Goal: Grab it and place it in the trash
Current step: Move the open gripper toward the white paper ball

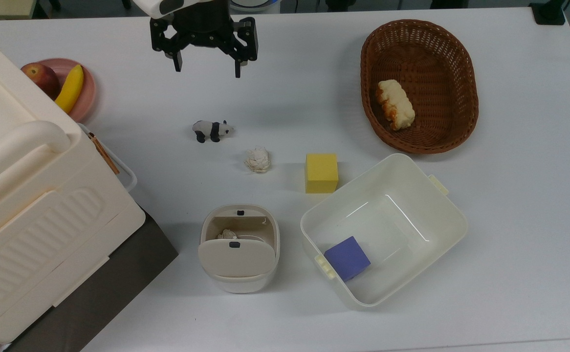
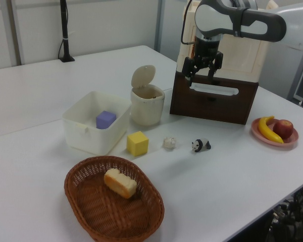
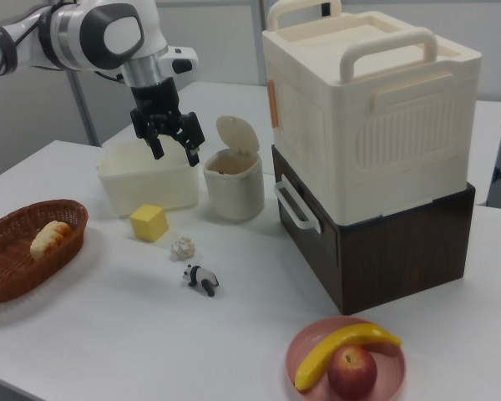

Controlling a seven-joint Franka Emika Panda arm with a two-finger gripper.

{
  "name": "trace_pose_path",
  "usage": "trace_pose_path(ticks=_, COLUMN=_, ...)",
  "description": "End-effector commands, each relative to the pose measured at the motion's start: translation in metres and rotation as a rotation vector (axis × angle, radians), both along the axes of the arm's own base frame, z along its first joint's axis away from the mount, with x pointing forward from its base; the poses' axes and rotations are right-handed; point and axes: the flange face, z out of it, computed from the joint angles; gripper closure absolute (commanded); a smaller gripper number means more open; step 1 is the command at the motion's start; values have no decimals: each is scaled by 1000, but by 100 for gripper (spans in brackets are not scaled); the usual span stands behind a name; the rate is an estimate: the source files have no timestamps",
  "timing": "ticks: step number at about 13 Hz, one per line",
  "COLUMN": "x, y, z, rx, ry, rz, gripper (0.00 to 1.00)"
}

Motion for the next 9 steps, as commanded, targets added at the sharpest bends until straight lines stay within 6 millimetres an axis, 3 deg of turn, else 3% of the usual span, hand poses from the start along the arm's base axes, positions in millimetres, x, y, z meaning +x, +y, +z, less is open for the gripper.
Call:
trace_pose_path(ticks=1, x=-4, y=0, z=-2, rx=35, ry=3, rz=-3, gripper=0)
trace_pose_path(ticks=9, x=-2, y=1, z=-6, rx=34, ry=6, rz=6, gripper=0)
